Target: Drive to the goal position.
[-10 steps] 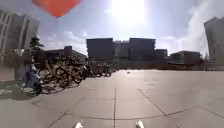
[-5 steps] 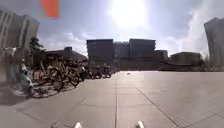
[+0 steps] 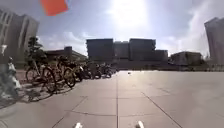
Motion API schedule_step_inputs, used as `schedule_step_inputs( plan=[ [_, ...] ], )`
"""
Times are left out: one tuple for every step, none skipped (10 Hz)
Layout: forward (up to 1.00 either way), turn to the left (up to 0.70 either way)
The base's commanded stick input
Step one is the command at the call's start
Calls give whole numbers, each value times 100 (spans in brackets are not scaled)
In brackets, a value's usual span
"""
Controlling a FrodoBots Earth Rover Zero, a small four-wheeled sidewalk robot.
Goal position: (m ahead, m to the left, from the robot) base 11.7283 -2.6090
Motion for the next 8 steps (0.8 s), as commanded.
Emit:
schedule_step_inputs(
  plan=[
    [70, 0],
    [70, 0],
    [31, -39],
    [0, -70],
    [0, -70],
    [0, -70],
    [0, -70],
    [0, -70]
  ],
)
